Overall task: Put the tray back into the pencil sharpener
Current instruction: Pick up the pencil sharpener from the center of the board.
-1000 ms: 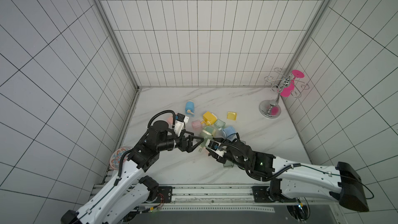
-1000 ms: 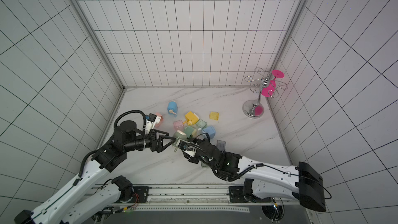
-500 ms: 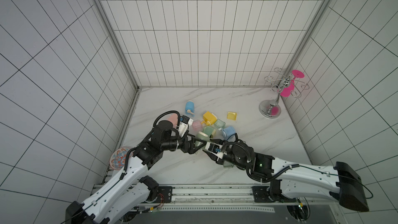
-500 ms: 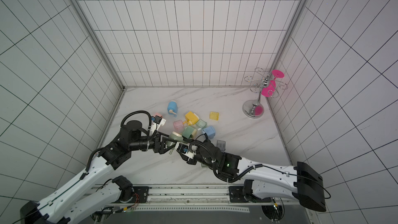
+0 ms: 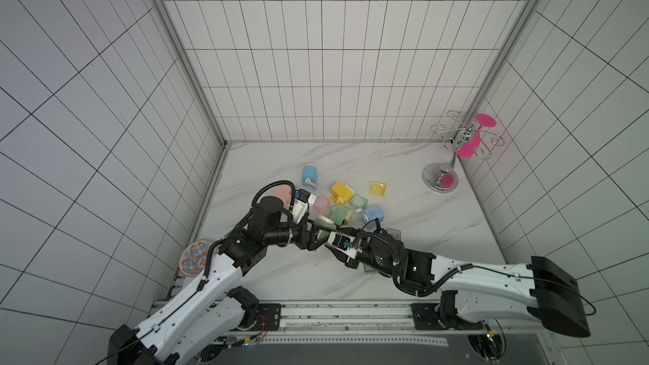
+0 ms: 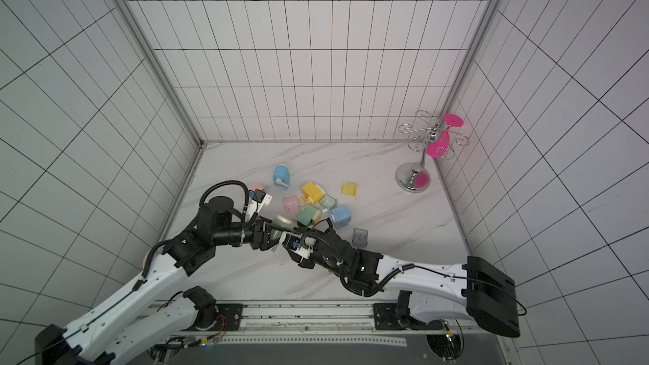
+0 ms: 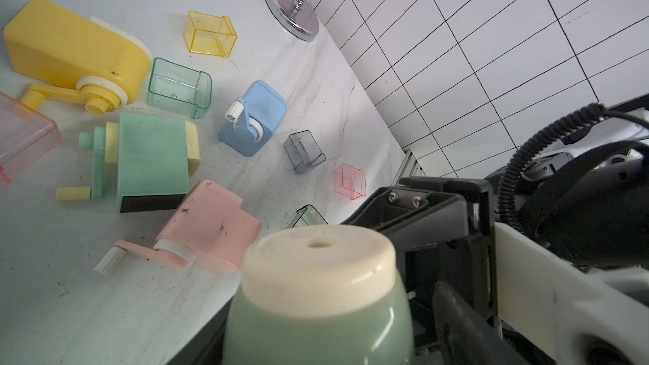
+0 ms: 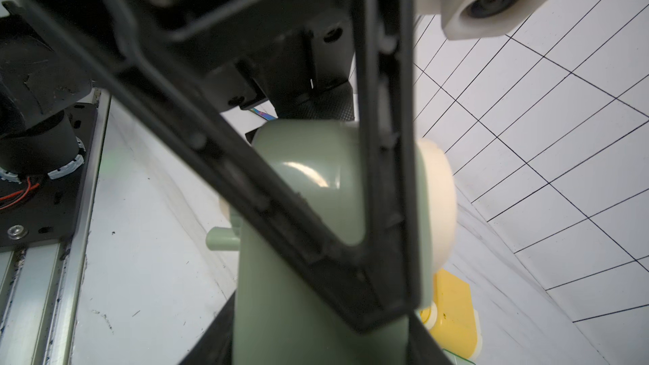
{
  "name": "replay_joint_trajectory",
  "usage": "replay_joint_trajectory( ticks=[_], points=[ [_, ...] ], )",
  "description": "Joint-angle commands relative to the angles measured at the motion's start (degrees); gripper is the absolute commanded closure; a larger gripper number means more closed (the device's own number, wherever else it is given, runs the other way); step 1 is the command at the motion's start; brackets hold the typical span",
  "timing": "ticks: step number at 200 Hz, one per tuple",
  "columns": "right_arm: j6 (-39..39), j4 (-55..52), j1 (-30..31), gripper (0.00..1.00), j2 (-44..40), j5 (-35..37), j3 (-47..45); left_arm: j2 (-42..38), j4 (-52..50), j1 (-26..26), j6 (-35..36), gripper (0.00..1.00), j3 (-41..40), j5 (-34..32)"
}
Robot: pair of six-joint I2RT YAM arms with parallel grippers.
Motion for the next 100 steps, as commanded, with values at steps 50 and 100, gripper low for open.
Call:
replay_joint_trajectory(
  ticks=[50,100],
  points=[
    [0.47,8.51,0.49,1.00,-0.32,1.78,-0.89,1.02,0.94,-0.44,-0.16,0.27,-0.18,3.48],
    [0.72,9.83,0.49,1.00,0.39,1.06,-2.36,0.93,1.02,-0.44,-0.14,0.35,0.47,3.13]
  ],
)
